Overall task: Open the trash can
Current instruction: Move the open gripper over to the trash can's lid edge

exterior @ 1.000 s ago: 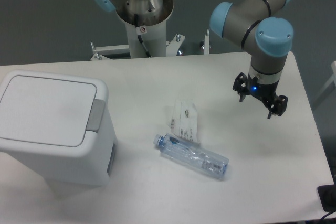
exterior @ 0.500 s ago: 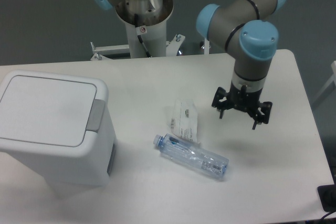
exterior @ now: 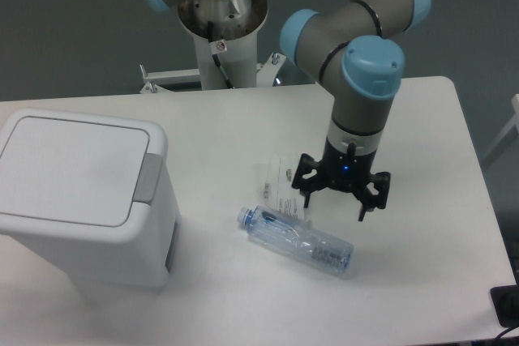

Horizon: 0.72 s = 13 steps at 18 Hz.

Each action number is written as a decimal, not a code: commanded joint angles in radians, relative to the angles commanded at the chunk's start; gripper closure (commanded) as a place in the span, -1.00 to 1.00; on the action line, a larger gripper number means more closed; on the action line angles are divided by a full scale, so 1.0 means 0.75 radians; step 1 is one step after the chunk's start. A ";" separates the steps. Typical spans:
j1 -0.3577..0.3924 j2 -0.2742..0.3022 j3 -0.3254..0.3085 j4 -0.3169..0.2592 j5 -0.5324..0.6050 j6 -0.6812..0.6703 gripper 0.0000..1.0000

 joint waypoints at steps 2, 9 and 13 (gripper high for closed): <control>-0.023 0.029 0.027 0.000 -0.066 -0.096 -1.00; -0.094 0.116 0.059 0.000 -0.333 -0.280 -1.00; -0.121 0.184 0.023 -0.002 -0.399 -0.311 -1.00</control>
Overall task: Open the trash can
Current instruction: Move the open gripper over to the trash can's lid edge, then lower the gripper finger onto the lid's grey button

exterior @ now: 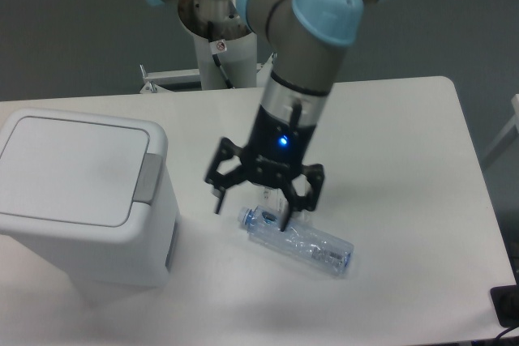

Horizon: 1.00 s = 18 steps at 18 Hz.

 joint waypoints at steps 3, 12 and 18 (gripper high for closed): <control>-0.037 0.033 -0.047 0.002 0.008 -0.002 -1.00; -0.070 0.057 -0.121 0.016 0.026 0.002 -1.00; -0.084 0.047 -0.162 0.022 0.029 0.004 -1.00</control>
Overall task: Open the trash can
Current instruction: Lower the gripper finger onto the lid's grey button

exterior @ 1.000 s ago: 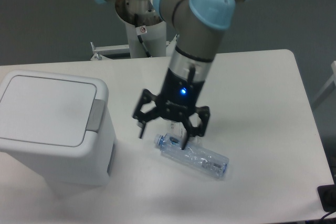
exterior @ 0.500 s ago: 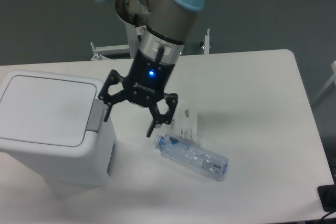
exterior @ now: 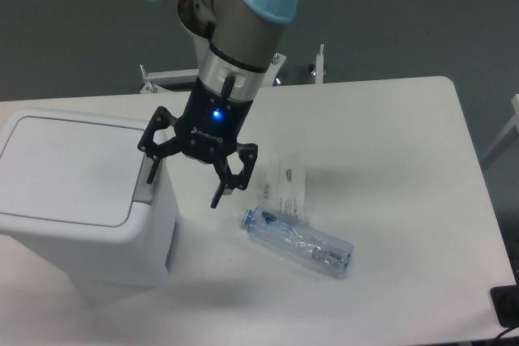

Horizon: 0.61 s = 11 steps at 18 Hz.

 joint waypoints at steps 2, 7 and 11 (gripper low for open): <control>-0.010 -0.002 -0.004 0.000 0.002 0.000 -1.00; -0.012 -0.002 -0.004 0.000 0.004 0.000 -1.00; -0.012 -0.004 0.000 -0.002 0.004 0.004 -1.00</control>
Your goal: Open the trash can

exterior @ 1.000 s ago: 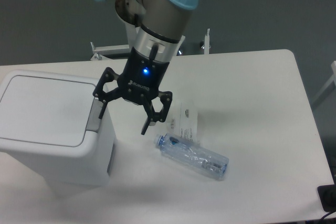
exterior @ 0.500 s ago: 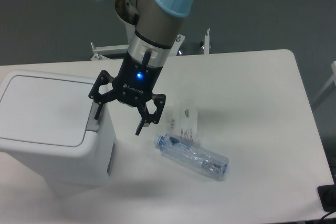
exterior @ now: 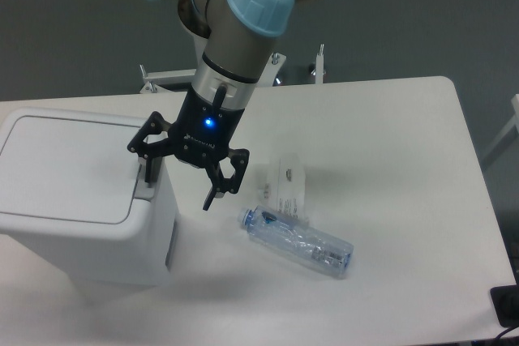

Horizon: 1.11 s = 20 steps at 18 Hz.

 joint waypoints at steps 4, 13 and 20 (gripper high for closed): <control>0.000 -0.022 0.006 0.000 0.000 0.000 -1.00; 0.002 -0.033 0.063 -0.004 -0.002 -0.014 -1.00; 0.167 -0.043 0.147 0.010 0.000 0.033 -1.00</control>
